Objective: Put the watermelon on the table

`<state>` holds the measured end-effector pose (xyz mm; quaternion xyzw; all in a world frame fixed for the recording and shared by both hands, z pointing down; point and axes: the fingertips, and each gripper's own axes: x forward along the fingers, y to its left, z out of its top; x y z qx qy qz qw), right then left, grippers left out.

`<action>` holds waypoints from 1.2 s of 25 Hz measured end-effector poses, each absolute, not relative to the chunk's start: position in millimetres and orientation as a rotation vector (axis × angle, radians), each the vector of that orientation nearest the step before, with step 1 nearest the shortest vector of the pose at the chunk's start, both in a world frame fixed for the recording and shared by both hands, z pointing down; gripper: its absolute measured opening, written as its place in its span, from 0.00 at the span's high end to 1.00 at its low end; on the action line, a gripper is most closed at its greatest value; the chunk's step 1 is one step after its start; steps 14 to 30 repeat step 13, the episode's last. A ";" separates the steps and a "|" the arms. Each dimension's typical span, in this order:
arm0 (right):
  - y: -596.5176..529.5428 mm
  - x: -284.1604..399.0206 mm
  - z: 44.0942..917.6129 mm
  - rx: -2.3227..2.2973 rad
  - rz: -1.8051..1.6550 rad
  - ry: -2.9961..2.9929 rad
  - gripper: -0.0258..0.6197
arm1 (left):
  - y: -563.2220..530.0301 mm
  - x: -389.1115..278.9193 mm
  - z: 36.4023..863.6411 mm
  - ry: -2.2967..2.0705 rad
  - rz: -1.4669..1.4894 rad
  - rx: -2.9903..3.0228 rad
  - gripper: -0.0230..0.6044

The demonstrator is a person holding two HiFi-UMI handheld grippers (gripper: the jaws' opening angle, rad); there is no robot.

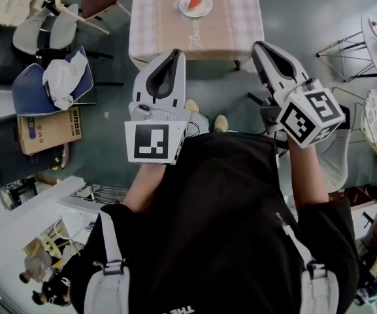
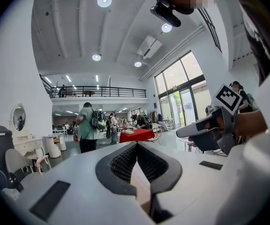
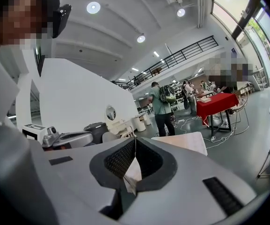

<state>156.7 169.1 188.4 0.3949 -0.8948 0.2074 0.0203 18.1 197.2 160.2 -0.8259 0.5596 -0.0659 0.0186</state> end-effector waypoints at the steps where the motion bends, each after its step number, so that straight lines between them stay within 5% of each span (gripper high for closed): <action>1: 169.5 159.6 186.7 1.234 0.644 -2.780 0.93 | 197.8 21.0 158.5 1.733 -0.200 -2.565 0.95; 30: 170.8 170.6 188.6 1.261 0.658 -2.752 0.93 | 200.6 29.5 160.4 1.730 -0.211 -2.561 0.95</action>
